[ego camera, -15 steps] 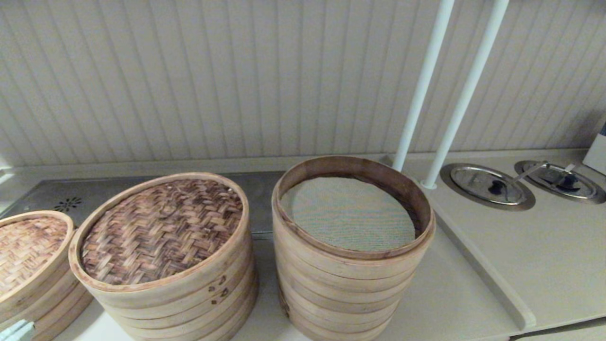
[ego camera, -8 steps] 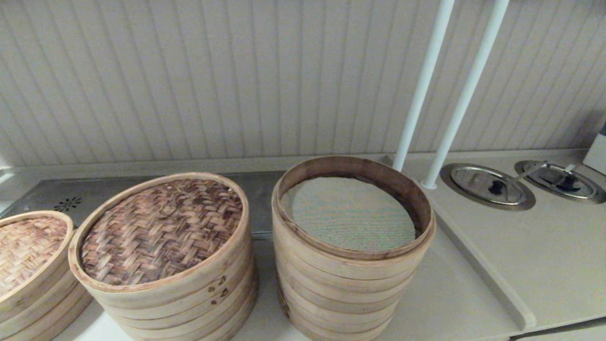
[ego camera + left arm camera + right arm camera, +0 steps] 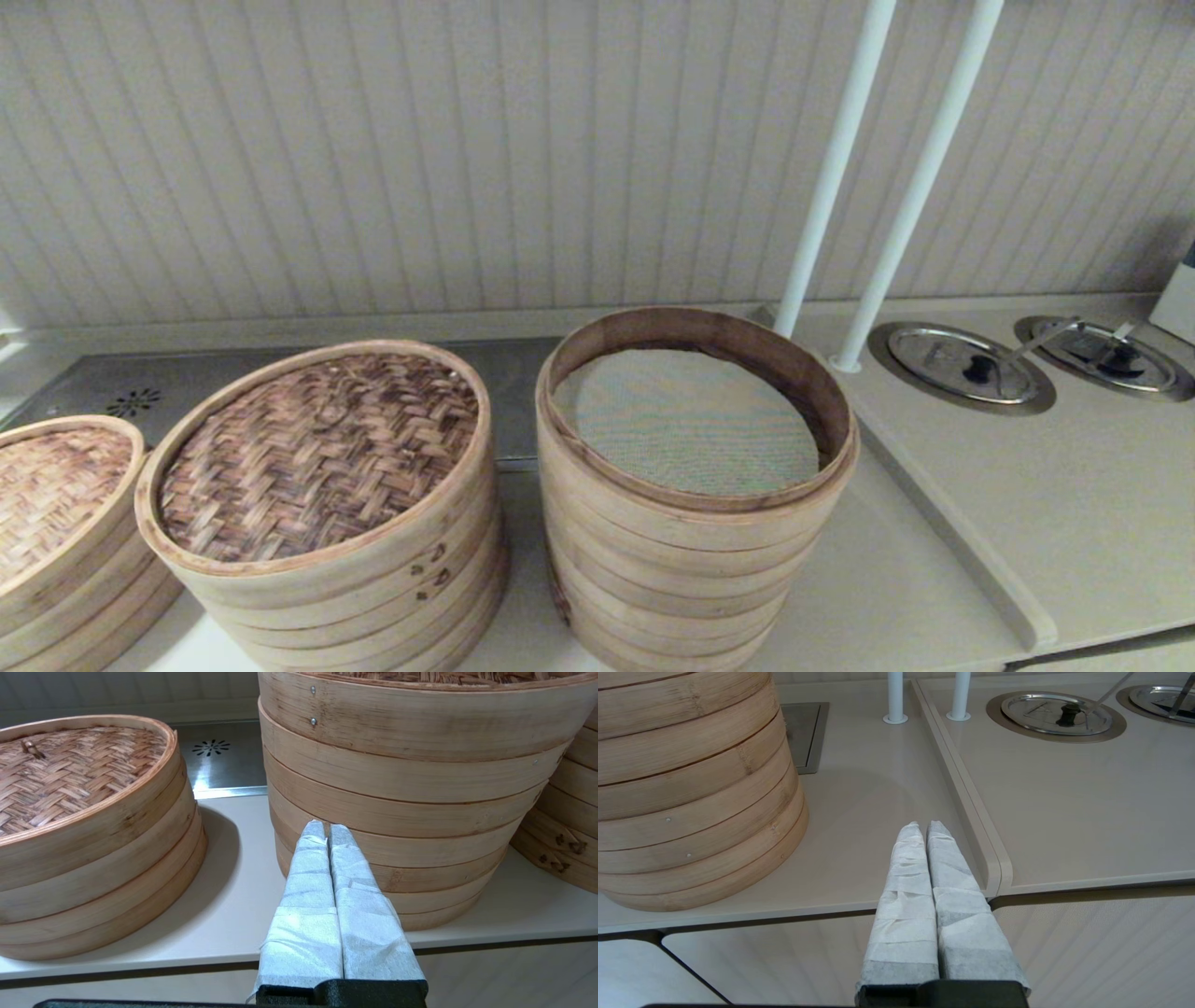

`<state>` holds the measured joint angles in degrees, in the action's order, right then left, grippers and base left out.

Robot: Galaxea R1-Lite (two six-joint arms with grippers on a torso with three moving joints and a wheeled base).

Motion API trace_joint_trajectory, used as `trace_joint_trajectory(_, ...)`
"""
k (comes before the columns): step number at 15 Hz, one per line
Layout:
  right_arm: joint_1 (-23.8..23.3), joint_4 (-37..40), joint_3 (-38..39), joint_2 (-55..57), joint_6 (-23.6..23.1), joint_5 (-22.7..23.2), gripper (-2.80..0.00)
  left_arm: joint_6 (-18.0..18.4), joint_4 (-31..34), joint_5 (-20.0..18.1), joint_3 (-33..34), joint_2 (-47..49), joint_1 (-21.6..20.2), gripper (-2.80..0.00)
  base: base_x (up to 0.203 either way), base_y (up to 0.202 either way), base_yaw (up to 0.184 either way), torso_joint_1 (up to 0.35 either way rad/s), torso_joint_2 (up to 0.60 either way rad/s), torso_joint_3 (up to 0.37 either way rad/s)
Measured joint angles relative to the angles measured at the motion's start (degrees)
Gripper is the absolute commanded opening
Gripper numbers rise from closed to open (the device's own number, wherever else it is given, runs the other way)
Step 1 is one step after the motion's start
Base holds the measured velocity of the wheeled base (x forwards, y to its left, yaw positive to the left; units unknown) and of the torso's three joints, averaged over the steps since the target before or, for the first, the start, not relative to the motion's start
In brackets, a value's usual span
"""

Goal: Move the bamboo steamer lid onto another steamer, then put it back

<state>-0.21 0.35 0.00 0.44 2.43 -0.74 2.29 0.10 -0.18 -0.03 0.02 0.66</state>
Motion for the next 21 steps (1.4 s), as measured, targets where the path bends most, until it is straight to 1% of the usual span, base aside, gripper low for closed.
trace_joint_trajectory(5,0.00,-0.02,0.00,0.00,0.01,-0.02,-2.80,-1.43,0.12,0.09,0.01,-0.05,-0.02,-2.80,0.000,0.000,0.000,0.000,0.00,0.000)
trace_joint_trajectory(21,0.00,-0.02,0.00,-0.13,0.00,-0.02,-2.80,-1.58,0.00,0.09,0.03,-0.10,0.05,-2.80,0.000,0.000,0.000,0.000,0.00,0.000)
